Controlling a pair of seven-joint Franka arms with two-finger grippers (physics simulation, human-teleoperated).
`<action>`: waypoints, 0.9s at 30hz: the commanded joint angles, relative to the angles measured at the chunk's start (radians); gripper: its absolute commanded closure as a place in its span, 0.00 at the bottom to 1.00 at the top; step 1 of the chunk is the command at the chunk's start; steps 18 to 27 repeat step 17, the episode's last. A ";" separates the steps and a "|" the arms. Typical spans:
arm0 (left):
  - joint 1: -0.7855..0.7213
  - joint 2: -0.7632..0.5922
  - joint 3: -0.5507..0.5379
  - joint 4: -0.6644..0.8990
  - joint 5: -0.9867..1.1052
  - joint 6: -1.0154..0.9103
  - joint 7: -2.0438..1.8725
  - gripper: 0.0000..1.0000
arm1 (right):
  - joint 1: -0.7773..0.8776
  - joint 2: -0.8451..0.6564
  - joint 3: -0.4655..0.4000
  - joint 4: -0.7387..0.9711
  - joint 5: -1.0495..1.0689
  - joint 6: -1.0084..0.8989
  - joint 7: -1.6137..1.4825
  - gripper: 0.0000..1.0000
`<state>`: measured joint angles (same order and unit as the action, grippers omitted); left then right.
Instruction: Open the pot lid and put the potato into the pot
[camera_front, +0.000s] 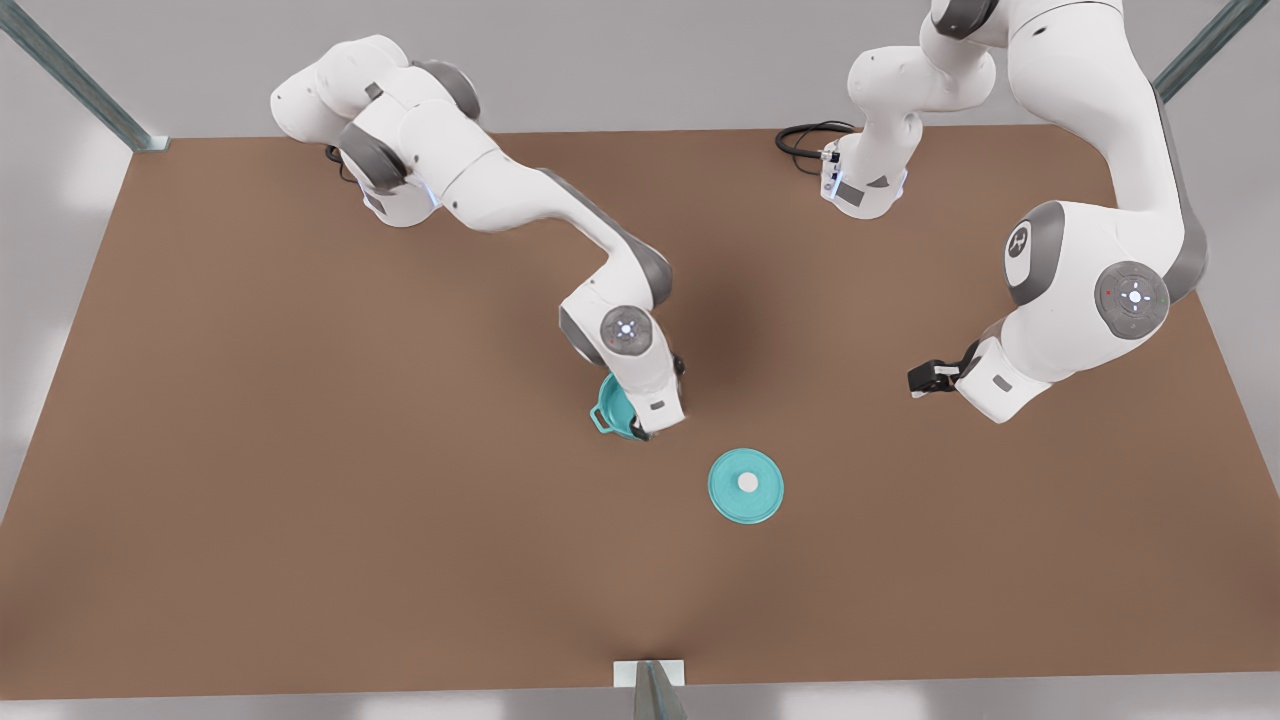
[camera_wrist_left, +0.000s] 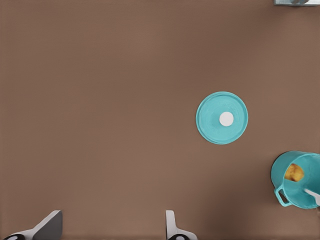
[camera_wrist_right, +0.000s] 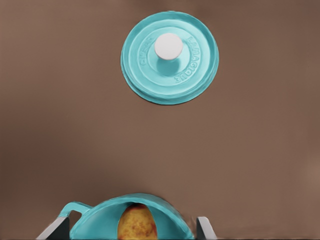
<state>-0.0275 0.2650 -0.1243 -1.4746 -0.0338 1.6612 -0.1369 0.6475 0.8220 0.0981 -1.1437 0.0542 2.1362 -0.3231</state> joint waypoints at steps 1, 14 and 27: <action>0.000 -0.001 0.000 0.000 0.000 0.000 -0.001 0.00 | -0.104 -0.084 -0.001 0.010 0.003 -0.177 0.079 0.00; 0.000 0.003 0.000 0.000 0.000 0.000 0.002 0.00 | -0.692 -0.710 -0.017 -0.786 -0.005 0.031 -0.053 0.00; 0.000 0.003 0.000 0.000 -0.001 0.000 0.002 0.00 | -0.698 -0.707 -0.017 -0.778 -0.005 0.021 -0.045 0.00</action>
